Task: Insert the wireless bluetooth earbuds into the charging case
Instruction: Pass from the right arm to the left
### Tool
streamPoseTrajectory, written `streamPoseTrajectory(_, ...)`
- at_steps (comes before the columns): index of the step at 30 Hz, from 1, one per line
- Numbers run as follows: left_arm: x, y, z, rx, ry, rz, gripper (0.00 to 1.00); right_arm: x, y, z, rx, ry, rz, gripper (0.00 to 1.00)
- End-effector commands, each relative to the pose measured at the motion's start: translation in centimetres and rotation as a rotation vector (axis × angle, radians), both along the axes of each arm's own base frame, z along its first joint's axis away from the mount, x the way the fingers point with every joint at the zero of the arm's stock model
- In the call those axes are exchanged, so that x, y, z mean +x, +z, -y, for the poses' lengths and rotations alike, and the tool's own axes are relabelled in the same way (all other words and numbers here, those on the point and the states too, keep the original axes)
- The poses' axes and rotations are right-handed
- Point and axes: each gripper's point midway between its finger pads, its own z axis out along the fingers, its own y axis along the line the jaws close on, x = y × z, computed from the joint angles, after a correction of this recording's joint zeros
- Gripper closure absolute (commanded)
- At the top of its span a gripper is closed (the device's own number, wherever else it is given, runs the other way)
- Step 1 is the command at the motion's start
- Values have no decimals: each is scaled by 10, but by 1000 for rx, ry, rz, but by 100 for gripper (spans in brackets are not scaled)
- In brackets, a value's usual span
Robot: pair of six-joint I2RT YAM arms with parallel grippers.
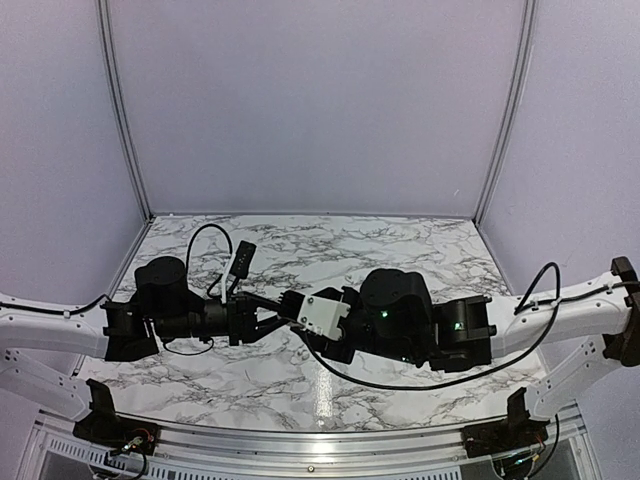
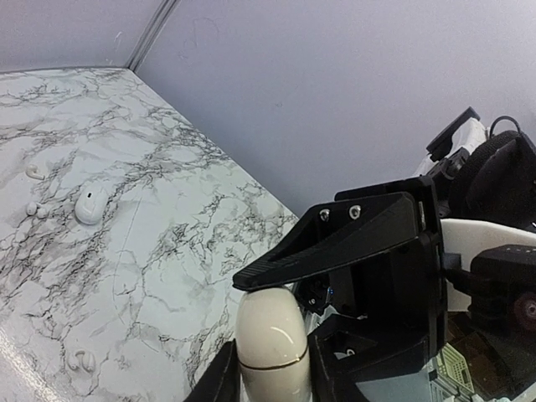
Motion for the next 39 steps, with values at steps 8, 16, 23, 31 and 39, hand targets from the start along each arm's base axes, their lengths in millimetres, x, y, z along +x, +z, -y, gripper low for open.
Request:
streamPoseTrajectory(8, -1, 16, 14, -63, -5, 31, 69, 7, 28, -7, 87, -50, 22, 70)
streamPoseTrajectory(16, 3, 13, 14, -65, 15, 17, 61, 8, 34, -4, 107, -62, 25, 70)
streamPoseTrajectory(23, 4, 12, 13, -71, 29, 5, 64, 11, 41, 0, 134, -87, 33, 70)
streamPoseTrajectory(31, 8, 8, 12, -68, 52, -11, 69, 11, 49, 0, 157, -87, 40, 71)
streamPoseTrajectory(39, 13, 9, 8, -74, 89, -20, 64, 11, 44, -4, 129, -96, 52, 71)
